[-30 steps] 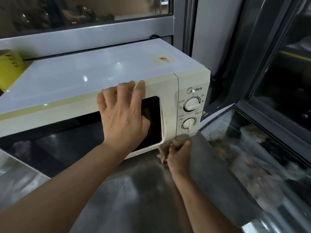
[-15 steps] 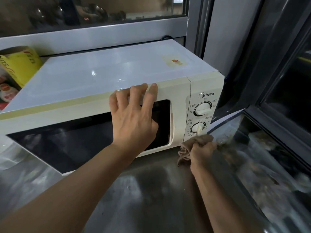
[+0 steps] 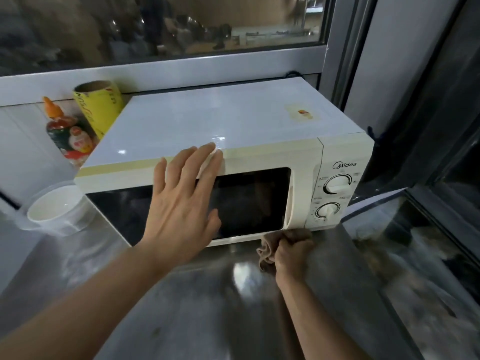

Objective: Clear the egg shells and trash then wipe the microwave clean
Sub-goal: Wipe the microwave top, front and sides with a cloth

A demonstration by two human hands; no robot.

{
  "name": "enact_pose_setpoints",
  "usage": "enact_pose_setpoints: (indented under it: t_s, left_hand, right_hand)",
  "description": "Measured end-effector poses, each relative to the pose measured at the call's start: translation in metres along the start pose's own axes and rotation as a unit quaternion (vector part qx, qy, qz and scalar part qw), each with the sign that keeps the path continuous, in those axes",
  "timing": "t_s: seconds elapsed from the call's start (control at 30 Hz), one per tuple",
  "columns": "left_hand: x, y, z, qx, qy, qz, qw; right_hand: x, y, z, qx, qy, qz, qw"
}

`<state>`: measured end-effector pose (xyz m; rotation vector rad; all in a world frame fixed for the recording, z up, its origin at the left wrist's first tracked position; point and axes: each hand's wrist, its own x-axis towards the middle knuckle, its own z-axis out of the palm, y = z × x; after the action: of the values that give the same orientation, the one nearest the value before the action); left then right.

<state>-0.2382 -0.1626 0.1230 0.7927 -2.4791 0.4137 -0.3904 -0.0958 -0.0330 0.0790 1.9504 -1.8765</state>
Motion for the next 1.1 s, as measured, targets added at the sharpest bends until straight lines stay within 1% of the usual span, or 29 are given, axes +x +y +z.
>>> enact_pose_setpoints:
  t_s: [0.1, 0.2, 0.27, 0.37, 0.43, 0.5, 0.57, 0.67, 0.73, 0.83, 0.93, 1.03, 1.1]
  left_hand:
    - [-0.011, -0.03, -0.007, 0.029, -0.023, -0.014, 0.999]
    - [-0.015, -0.051, -0.007, 0.025, -0.026, -0.015, 0.999]
    - [-0.018, -0.058, -0.004, 0.007, -0.02, -0.003, 1.0]
    - [-0.019, -0.063, 0.003, -0.022, 0.0, 0.004, 1.0]
    - [-0.018, -0.065, 0.005, -0.032, 0.008, 0.006, 0.999]
    - [-0.018, -0.068, 0.007, -0.032, 0.013, 0.019, 0.999]
    - [-0.018, -0.072, 0.009, -0.027, 0.021, 0.035, 0.999]
    - [-0.017, -0.075, 0.014, -0.024, 0.029, 0.045, 0.998]
    - [-0.016, -0.077, 0.016, -0.025, 0.033, 0.047, 0.998]
    - [-0.015, -0.08, 0.019, -0.03, 0.049, 0.058, 0.997]
    - [-0.013, -0.08, 0.022, -0.026, 0.062, 0.062, 0.996]
    - [-0.011, -0.079, 0.023, -0.02, 0.063, 0.062, 0.996]
    - [-0.011, -0.078, 0.023, -0.018, 0.059, 0.062, 0.996]
  right_hand:
    - [-0.001, 0.011, 0.012, 0.03, 0.006, -0.003, 1.0]
    - [-0.01, 0.005, 0.016, 0.057, -0.006, -0.004, 0.998]
    - [-0.014, 0.008, 0.022, 0.052, 0.007, -0.012, 0.999]
    - [-0.025, 0.031, 0.044, 0.039, -0.01, -0.006, 0.999]
    - [-0.038, 0.041, 0.057, 0.011, -0.017, 0.003, 1.0]
    - [-0.056, 0.039, 0.067, 0.004, -0.024, 0.005, 1.0]
    - [-0.058, 0.041, 0.075, 0.006, -0.002, 0.003, 1.0]
    - [-0.044, 0.045, 0.079, 0.015, 0.051, 0.012, 0.999]
    - [-0.04, 0.028, 0.07, 0.033, 0.094, 0.007, 0.995]
    - [-0.024, 0.006, 0.048, 0.006, 0.155, -0.019, 0.988]
    - [-0.023, -0.006, 0.034, -0.022, 0.173, -0.054, 0.983]
    - [-0.035, -0.009, 0.03, -0.051, 0.152, -0.118, 0.98]
    - [-0.035, -0.006, 0.03, -0.087, 0.178, -0.155, 0.968]
